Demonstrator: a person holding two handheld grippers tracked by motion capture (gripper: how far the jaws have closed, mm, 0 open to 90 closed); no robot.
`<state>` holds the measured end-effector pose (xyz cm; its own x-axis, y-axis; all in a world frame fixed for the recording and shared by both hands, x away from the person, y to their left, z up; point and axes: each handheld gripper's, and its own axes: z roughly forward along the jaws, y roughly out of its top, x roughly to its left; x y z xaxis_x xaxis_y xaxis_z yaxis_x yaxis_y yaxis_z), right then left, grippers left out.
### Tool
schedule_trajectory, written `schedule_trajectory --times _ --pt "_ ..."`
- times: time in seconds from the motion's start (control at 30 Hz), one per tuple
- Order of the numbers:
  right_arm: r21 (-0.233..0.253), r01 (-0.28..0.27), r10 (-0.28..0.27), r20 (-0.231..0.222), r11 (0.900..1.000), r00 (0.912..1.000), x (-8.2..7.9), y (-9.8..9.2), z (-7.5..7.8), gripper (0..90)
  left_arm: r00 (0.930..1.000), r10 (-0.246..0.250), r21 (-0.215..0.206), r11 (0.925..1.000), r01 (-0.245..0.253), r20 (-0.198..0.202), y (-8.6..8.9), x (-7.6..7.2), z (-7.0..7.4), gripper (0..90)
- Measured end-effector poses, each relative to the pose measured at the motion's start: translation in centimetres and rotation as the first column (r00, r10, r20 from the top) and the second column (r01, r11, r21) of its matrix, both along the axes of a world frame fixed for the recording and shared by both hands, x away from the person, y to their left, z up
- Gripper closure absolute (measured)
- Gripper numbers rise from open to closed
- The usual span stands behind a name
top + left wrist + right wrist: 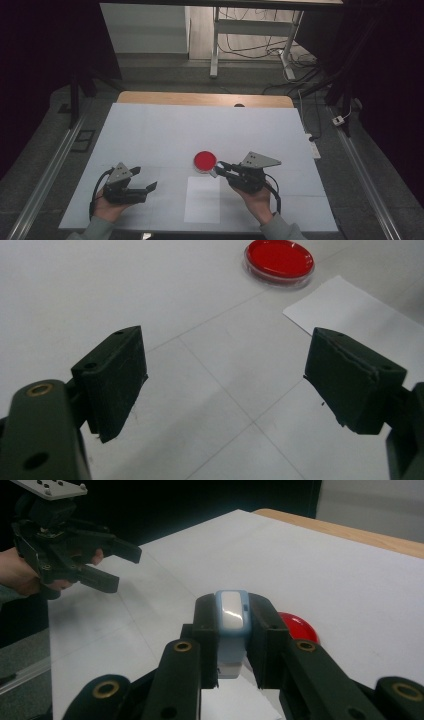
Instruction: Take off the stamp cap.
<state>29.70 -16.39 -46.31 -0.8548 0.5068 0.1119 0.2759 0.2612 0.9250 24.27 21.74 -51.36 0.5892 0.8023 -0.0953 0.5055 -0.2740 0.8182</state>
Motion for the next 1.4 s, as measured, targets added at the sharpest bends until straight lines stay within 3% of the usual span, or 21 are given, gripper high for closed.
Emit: schedule_trajectory --times 0.97,1.4 --pt "0.006 0.005 -0.005 0.007 1.0 1.0 0.5 -0.2 0.1 75.2 0.9911 -0.123 0.044 0.9917 0.121 0.052 -6.6 2.4 2.3 17.6" --pt "0.015 0.01 -0.01 0.009 1.0 0.9999 0.4 -0.1 0.2 75.2 0.987 -0.155 0.05 0.987 0.153 0.044 -8.6 2.7 2.4 17.7"
